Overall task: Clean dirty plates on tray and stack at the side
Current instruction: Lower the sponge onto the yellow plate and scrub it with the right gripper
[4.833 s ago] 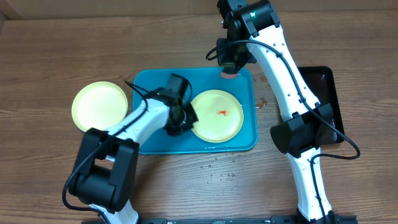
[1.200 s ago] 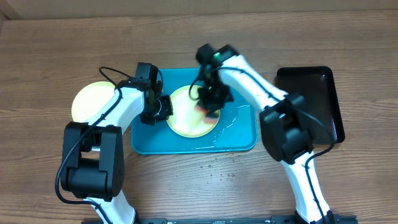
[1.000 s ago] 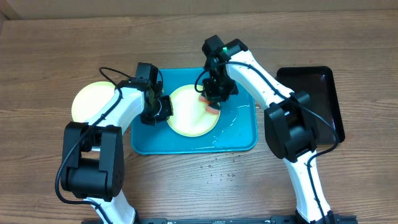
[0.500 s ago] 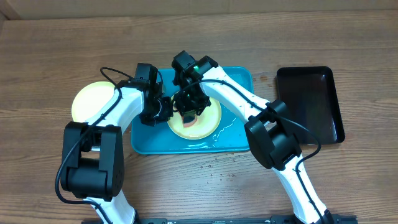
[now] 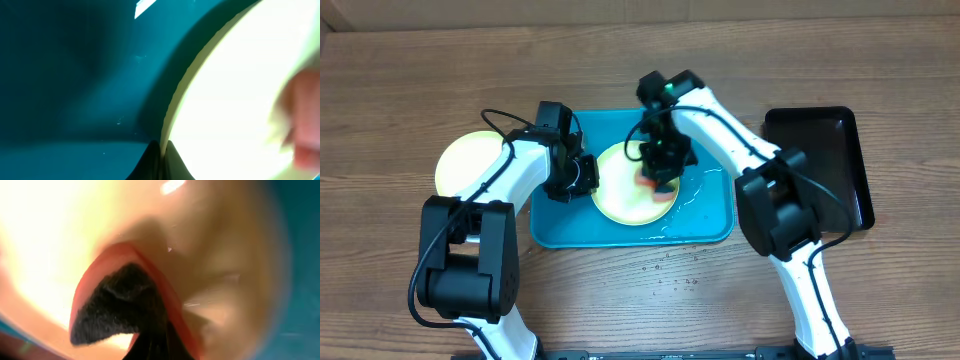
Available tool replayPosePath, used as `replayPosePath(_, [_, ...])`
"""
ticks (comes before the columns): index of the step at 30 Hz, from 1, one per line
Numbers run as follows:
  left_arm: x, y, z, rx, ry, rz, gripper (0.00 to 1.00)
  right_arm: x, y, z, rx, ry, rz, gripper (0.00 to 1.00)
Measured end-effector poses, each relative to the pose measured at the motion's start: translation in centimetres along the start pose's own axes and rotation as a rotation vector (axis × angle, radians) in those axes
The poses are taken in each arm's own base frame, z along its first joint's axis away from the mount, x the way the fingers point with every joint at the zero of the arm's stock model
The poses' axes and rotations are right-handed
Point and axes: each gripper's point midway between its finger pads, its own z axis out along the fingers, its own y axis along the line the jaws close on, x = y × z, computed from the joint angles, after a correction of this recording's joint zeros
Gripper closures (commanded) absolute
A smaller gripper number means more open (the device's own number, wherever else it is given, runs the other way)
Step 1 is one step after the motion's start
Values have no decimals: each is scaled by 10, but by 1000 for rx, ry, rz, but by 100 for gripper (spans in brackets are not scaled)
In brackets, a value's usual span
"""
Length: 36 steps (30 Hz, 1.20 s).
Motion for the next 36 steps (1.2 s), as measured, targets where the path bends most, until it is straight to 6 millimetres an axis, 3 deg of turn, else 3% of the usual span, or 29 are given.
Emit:
replayPosePath(5, [0,0,0,1,1,7,96,-15,-16,-3,68,-63,11,96])
replayPosePath(10, [-1,1,0,-1,-1,5,96,-36,-12,-4,100,-158,-22,96])
replayPosePath(13, [-2,3,-1,-1,-3,-1,96,-49,-2,-5,90,-213,-52,96])
replayPosePath(19, [-2,6,-2,-9,-6,-6,96,-58,39,-2,4,-271,-149,96])
replayPosePath(24, [-2,7,-2,-13,-4,-1,96,-39,78,7,-64,-223,-217,96])
replayPosePath(28, [-2,7,-1,-12,-3,6,96,-14,94,14,-101,-136,-235,96])
replayPosePath(31, [-1,6,-1,-9,-2,8,96,0,93,16,-106,-77,-224,96])
replayPosePath(36, [-2,6,-1,-8,-2,8,96,17,73,16,-62,4,-190,96])
